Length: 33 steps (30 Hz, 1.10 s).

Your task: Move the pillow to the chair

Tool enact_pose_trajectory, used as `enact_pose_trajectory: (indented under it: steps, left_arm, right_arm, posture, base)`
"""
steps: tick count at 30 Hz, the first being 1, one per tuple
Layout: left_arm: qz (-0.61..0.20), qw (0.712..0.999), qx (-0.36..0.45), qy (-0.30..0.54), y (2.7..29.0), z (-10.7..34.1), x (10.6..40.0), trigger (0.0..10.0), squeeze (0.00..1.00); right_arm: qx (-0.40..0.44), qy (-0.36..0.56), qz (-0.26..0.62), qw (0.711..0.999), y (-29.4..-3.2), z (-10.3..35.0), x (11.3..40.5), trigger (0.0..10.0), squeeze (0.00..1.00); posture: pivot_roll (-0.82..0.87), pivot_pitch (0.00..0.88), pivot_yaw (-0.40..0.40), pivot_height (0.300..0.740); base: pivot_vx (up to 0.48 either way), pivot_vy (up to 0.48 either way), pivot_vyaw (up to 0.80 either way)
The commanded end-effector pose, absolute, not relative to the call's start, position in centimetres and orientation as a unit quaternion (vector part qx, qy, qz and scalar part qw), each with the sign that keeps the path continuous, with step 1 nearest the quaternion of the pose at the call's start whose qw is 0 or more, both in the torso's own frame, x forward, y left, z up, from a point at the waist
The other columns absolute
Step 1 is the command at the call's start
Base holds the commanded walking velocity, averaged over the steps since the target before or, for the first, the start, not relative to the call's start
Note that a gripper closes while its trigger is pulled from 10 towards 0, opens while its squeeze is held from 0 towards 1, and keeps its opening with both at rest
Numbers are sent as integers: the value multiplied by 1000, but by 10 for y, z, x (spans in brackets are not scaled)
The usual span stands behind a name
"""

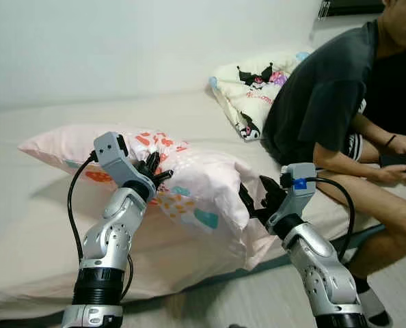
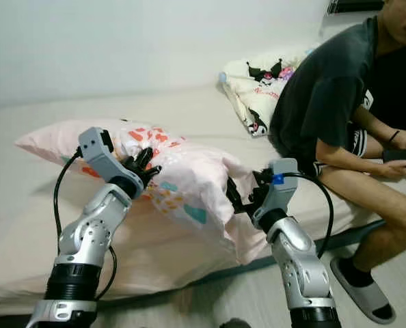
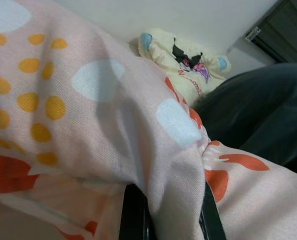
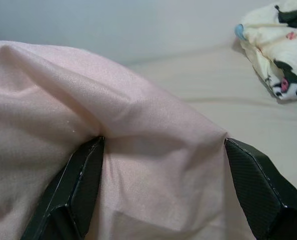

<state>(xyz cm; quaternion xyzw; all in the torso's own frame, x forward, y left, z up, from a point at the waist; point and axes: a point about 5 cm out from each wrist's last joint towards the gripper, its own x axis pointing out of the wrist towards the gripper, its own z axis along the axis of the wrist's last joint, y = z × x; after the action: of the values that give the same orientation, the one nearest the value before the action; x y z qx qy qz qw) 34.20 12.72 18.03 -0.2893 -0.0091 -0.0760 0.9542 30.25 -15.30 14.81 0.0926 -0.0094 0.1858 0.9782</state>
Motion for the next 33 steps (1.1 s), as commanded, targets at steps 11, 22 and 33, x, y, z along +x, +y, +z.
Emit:
enact_pose_trajectory:
  steps: [11, 22, 33]
  left_arm:
    - [-95, 965, -238, -51, 136, 174, 329, 10000, 0]
    - [-102, 959, -246, -94, 147, 191, 325, 10000, 0]
    - [-103, 961, -246, -67, 140, 178, 319, 10000, 0]
  right_arm:
    - [89, -15, 191, 977, -152, 149, 302, 10000, 0]
    - [78, -56, 203, 975, -153, 163, 301, 10000, 0]
    - [71, -77, 235, 966, -148, 172, 298, 10000, 0]
  posture:
    - [-89, 27, 20, 740]
    - [-82, 28, 9, 740]
    - [-81, 37, 3, 740]
  base:
    - [0, 0, 0]
    - [0, 0, 0]
    - [0, 0, 726]
